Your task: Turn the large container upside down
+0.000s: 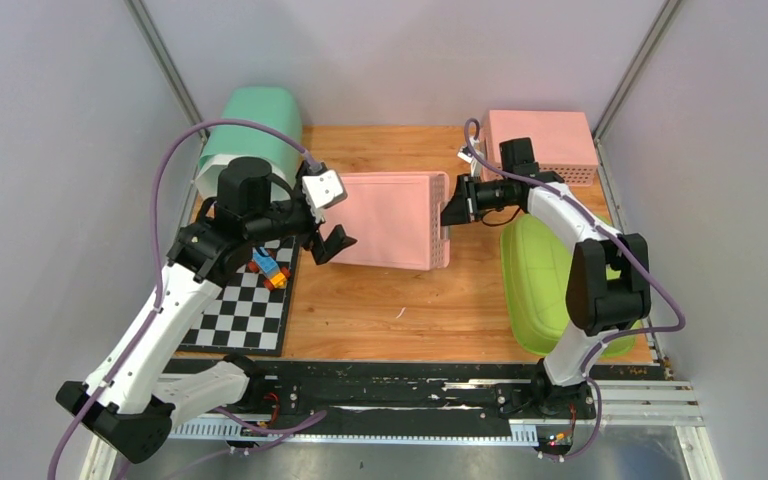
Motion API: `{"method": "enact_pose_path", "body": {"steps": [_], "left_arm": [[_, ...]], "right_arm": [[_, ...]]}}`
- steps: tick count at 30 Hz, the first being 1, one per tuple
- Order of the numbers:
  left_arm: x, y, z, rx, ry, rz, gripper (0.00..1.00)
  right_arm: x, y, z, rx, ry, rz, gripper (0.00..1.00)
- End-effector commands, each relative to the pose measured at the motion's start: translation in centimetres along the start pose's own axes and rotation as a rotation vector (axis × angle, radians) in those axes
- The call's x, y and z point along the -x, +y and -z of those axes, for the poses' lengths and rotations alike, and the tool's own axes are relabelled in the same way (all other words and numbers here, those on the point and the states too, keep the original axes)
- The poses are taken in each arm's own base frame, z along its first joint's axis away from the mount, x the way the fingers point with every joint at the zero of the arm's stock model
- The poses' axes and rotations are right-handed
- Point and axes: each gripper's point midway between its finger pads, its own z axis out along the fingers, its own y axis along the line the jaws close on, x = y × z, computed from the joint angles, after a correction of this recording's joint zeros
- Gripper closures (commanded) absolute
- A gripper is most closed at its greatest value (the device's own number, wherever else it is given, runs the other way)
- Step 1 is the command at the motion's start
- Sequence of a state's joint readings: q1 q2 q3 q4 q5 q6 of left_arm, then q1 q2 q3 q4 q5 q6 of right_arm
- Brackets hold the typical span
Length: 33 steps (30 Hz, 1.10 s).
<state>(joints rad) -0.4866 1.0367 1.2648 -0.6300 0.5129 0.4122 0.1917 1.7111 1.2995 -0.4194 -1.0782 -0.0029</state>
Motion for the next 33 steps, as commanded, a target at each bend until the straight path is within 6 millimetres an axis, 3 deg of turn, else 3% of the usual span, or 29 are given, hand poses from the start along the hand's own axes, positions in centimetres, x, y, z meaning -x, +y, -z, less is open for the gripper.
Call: {"method": "enact_pose_path", "body": {"steps": [1,12,25,33], "left_arm": [[-1.8,0.1,-0.3,0.003,0.044,-0.024,0.0],[-5.2,-0.9,-1.3,-0.028,0.097,-0.014,0.0],[-11.1,-1.5,-2.7,-0.038,0.187,-0.006,0.0],[-11.8,-2.1,-3.0,-0.042,0.173,0.017,0.0]], "right_arm": [[0.2,-0.1,-0.3,-0.004,0.008,-0.035,0.97],[-0.3,-2.9,-0.1,-0.074,0.009,-0.122,0.88],[-1.7,-4.3,-0.6,-0.027,0.03,-0.165,0.79],[-2.2,-5.0,-0.8,0.015,0.03,-0.199,0.7]]}}
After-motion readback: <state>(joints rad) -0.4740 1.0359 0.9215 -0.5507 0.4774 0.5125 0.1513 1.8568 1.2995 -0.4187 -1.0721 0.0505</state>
